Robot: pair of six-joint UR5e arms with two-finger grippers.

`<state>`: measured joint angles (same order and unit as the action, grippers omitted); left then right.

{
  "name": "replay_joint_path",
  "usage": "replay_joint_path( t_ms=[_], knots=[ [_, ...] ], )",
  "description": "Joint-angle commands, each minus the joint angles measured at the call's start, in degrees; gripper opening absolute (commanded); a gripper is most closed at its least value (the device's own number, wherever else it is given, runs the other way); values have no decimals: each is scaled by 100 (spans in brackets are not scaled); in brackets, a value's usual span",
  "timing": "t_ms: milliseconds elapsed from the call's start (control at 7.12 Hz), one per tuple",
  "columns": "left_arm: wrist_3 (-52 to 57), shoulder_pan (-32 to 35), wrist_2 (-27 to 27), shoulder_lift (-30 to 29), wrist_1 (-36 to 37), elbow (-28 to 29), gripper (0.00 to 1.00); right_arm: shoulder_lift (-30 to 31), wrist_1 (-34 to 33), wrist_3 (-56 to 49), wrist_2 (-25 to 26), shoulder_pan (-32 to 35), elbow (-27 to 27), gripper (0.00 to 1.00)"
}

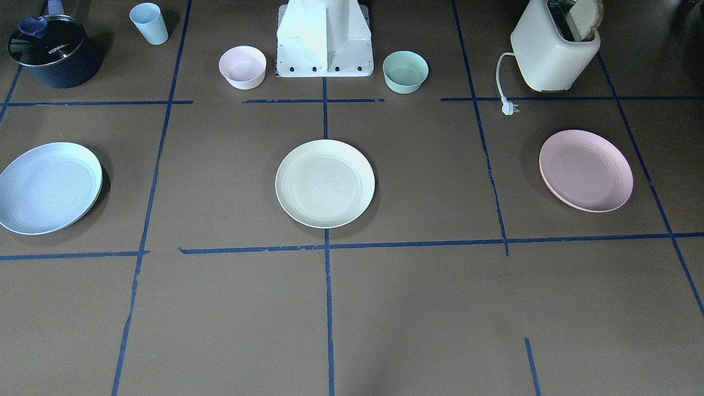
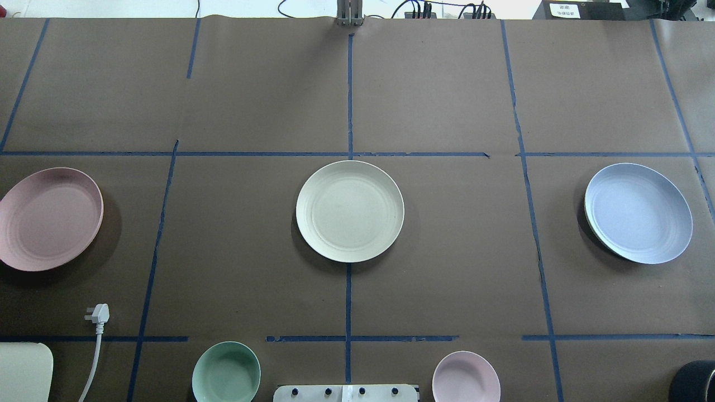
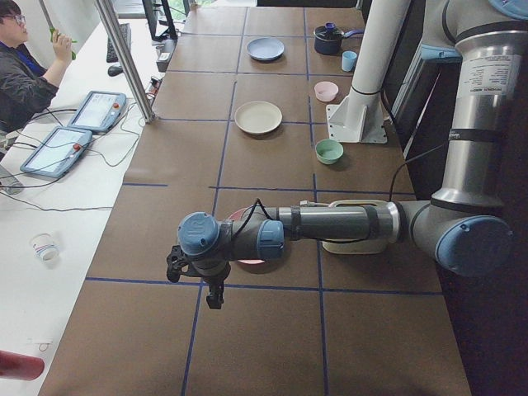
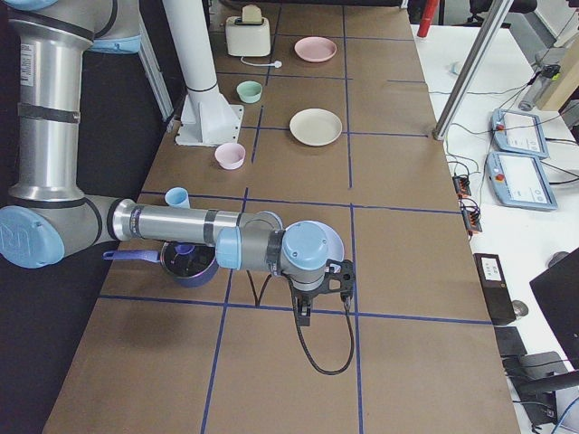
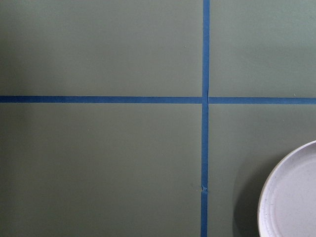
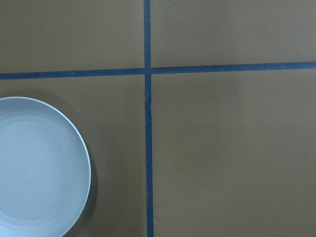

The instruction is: Stack three plates with pink and blue

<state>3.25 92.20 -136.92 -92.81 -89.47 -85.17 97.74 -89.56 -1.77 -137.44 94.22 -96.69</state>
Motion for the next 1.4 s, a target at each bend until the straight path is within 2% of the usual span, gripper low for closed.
replay_joint_path(
  t_ms=[0, 843, 1124, 1264],
  knots=[
    [0, 0, -1, 0, 0, 0, 100, -9, -9, 9, -2, 0, -17, 100],
    [-17, 0, -10, 9, -17, -17, 100, -9, 0, 27, -2, 0, -17, 100],
    [-209, -9, -19, 18, -18, -236, 100, -9, 0, 27, -10, 0, -52, 100],
    [-916, -70, -1, 322, -113, -698, 100, -18, 0, 27, -10, 0, -61, 100]
  ],
)
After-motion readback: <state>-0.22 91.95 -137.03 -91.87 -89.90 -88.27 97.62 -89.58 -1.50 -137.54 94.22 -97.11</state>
